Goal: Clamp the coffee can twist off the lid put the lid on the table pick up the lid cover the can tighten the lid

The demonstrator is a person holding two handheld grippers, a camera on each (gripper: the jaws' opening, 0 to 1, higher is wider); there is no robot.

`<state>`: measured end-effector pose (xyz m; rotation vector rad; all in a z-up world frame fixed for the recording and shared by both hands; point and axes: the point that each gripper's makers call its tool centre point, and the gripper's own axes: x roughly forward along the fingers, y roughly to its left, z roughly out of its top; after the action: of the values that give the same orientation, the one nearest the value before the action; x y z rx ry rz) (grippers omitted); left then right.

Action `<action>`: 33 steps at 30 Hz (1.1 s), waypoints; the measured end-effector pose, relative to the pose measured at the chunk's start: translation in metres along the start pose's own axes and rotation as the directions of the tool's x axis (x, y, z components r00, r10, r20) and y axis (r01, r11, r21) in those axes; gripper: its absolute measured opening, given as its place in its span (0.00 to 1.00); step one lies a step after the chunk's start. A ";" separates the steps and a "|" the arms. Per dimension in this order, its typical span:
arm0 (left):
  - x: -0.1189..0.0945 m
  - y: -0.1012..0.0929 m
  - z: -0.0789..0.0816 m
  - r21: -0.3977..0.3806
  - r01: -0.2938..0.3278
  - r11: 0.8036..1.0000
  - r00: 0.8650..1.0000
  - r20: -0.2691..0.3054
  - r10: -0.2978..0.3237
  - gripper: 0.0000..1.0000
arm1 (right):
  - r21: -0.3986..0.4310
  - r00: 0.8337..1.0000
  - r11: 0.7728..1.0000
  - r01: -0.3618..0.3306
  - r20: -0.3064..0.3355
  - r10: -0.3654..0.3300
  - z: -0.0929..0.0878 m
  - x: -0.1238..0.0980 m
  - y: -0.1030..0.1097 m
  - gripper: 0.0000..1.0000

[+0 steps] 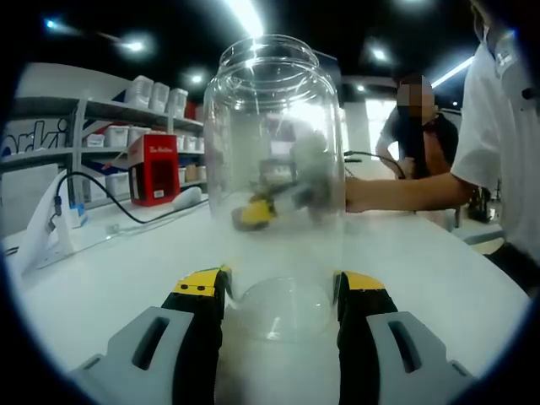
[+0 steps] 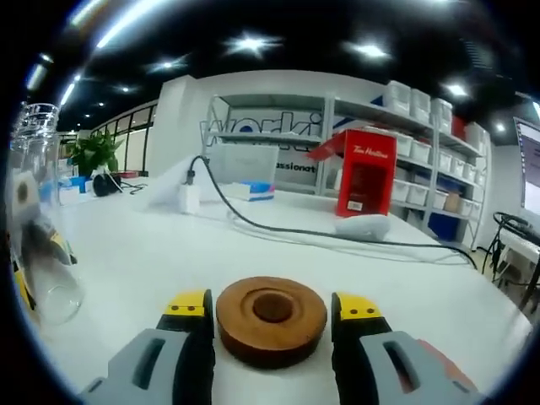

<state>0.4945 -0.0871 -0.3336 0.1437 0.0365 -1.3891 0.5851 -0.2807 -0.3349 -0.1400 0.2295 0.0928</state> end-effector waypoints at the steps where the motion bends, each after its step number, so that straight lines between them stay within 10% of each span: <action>1: 0.000 0.000 0.000 0.000 0.000 1.000 1.000 0.000 0.000 0.45 | -0.001 1.000 1.000 0.000 0.000 0.000 0.000 0.000 0.000 0.51; 33: 0.001 -0.003 0.000 0.003 0.001 1.000 1.000 -0.004 -0.001 0.45 | 0.022 1.000 1.000 0.011 -0.010 -0.010 -0.010 0.013 0.000 0.53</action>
<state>0.4916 -0.0885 -0.3339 0.1489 0.0385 -1.3896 0.5949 -0.2808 -0.3475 -0.1202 0.2399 0.0793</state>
